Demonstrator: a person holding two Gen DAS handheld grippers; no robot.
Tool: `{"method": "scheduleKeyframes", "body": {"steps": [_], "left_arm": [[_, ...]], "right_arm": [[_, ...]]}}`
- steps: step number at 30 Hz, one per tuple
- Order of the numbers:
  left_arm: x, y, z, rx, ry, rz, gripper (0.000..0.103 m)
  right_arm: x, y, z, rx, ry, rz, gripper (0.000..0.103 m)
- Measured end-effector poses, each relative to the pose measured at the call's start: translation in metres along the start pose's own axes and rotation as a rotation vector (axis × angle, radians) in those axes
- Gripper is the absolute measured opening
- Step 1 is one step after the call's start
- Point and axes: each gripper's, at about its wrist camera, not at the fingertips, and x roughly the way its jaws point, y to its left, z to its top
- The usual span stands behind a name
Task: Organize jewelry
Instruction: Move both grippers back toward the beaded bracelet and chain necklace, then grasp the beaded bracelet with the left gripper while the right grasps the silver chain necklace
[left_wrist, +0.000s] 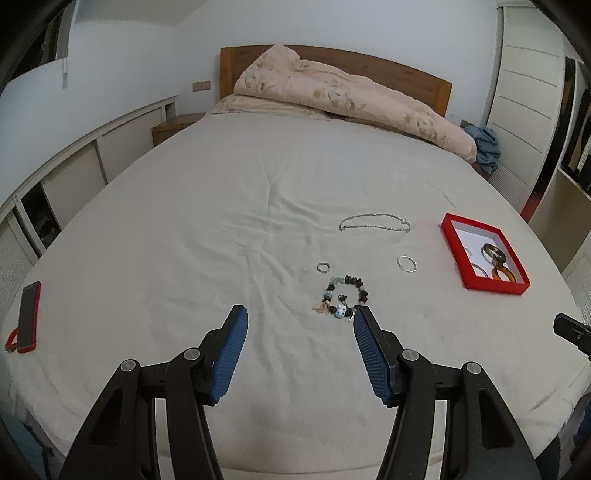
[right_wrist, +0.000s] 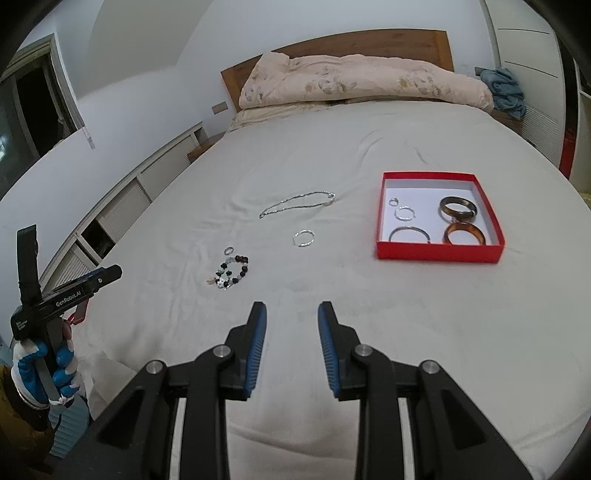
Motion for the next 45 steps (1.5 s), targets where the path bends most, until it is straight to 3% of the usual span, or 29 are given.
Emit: {"method": "scheduleKeyframes", "body": {"steps": [9,11,13,21,36,38,39,41,42,45], "left_arm": [[0.02,0.0,0.012,-0.018,0.019,-0.029,0.059],[0.026,0.0,0.017,-0.021,0.022,-0.034,0.059],[0.033,0.0,0.022,-0.026,0.025,-0.035,0.059],[0.069,0.003,0.032,-0.03,0.051,-0.018,0.059],[0.185,-0.024,0.016,0.033,0.231,-0.103,0.059],[0.201,-0.026,0.015,0.043,0.258,-0.113,0.052],[0.21,-0.027,0.013,0.052,0.275,-0.12,0.04],[0.215,-0.027,0.013,0.069,0.258,-0.113,0.028],[0.216,-0.026,0.015,0.082,0.251,-0.106,0.014],[0.216,-0.018,0.021,0.056,0.238,-0.13,0.011]], "right_arm": [[0.034,-0.004,0.027,0.003,0.011,0.015,0.028],[0.044,-0.005,0.032,0.004,0.015,0.017,0.034],[0.056,-0.007,0.04,0.005,0.017,0.021,0.038],[0.114,-0.015,0.076,-0.006,0.025,0.011,0.038],[0.226,-0.05,0.122,0.036,0.053,-0.021,0.038],[0.239,-0.055,0.125,0.048,0.056,-0.018,0.038],[0.244,-0.057,0.126,0.052,0.057,-0.017,0.038],[0.258,-0.06,0.128,0.058,0.062,-0.016,0.038],[0.264,-0.061,0.129,0.059,0.064,-0.016,0.038],[0.279,-0.064,0.133,0.062,0.065,-0.023,0.038]]}}
